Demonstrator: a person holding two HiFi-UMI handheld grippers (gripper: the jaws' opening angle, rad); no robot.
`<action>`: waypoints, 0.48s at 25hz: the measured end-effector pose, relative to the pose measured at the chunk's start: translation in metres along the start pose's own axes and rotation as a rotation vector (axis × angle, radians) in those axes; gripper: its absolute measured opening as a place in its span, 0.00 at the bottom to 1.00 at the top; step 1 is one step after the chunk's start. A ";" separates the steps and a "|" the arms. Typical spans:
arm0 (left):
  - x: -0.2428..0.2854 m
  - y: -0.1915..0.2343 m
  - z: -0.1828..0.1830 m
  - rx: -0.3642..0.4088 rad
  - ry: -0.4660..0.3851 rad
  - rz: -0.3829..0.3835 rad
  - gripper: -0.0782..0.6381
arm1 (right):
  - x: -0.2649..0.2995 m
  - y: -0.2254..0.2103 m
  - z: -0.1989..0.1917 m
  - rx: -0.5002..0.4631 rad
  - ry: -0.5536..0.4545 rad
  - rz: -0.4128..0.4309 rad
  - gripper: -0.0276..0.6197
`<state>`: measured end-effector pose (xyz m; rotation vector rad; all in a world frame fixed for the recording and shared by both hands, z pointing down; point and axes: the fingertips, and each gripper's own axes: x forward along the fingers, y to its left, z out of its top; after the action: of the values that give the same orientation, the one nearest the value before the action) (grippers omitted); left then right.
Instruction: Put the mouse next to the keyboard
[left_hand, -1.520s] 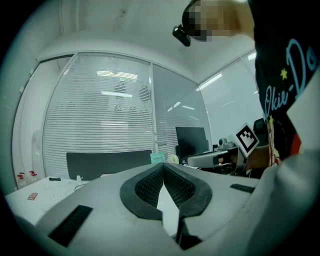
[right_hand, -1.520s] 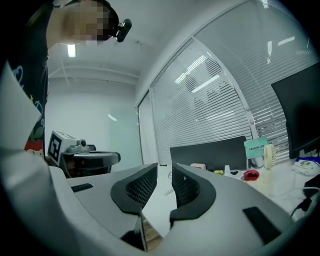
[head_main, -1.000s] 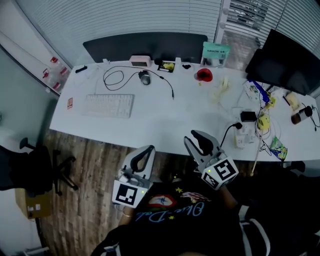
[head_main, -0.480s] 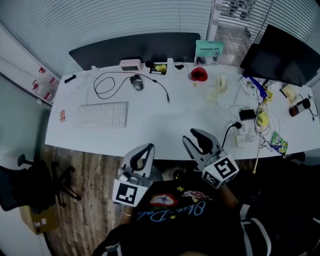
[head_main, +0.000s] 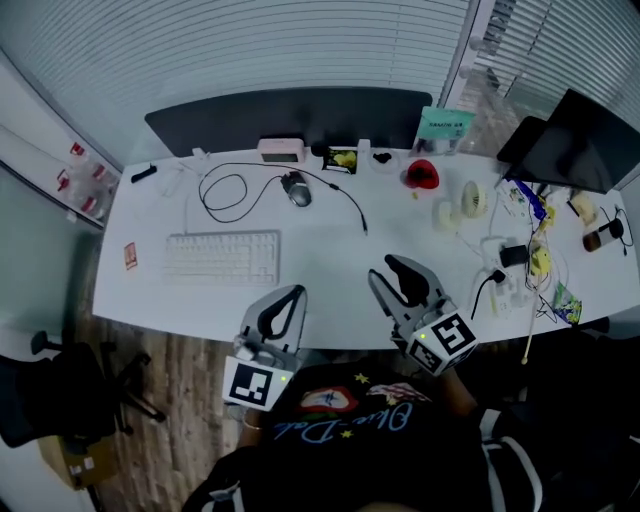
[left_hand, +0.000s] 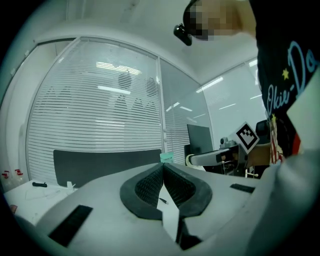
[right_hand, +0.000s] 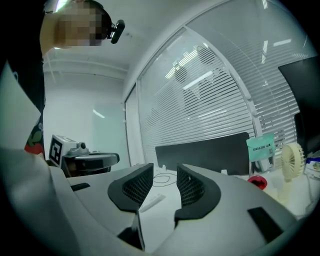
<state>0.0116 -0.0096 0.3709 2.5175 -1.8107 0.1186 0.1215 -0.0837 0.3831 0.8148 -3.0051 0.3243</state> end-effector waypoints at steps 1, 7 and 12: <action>0.000 0.011 0.000 0.000 -0.002 0.000 0.11 | 0.010 0.001 0.001 -0.002 0.000 -0.004 0.23; 0.001 0.064 -0.003 -0.008 -0.008 -0.019 0.11 | 0.062 0.010 -0.002 -0.017 0.025 -0.022 0.24; 0.000 0.102 -0.009 -0.024 -0.007 -0.036 0.11 | 0.101 0.014 -0.010 -0.025 0.055 -0.040 0.27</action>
<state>-0.0849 -0.0417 0.3782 2.5360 -1.7580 0.0866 0.0269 -0.1197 0.3967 0.8489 -2.9318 0.3021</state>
